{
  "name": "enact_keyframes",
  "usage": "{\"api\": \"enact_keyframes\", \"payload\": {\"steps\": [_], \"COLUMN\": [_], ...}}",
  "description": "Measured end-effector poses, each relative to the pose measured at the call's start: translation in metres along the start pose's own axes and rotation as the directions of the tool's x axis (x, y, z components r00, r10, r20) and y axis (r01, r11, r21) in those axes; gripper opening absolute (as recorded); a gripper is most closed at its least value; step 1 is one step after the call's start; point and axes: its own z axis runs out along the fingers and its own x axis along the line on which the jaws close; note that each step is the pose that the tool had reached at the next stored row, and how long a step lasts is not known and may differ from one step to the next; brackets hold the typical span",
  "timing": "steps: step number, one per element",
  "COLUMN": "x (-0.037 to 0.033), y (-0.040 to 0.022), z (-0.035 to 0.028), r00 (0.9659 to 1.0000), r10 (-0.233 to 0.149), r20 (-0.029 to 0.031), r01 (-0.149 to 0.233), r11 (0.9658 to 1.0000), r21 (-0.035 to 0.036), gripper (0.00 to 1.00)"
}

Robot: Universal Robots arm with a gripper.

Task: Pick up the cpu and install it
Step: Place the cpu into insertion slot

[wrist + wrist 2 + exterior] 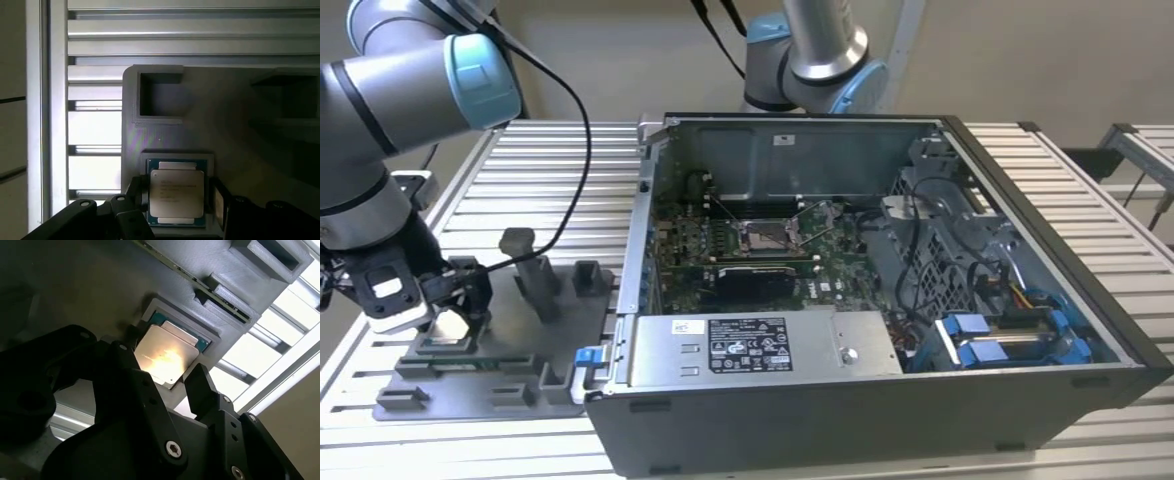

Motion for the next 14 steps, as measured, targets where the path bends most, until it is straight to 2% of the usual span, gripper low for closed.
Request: {"api": "enact_keyframes", "payload": {"steps": [2, 14], "x": [-0.0014, -0.0014], "y": [0.0001, 0.0], "z": [0.0001, -0.0005], "r00": [1.0, 0.9999], "r10": [-0.002, -0.004], "r20": [-0.0081, -0.0109], "r01": [0.002, 0.004], "r11": [1.0, 1.0], "r21": [0.0, 0.002], "gripper": [1.0, 1.0]}}
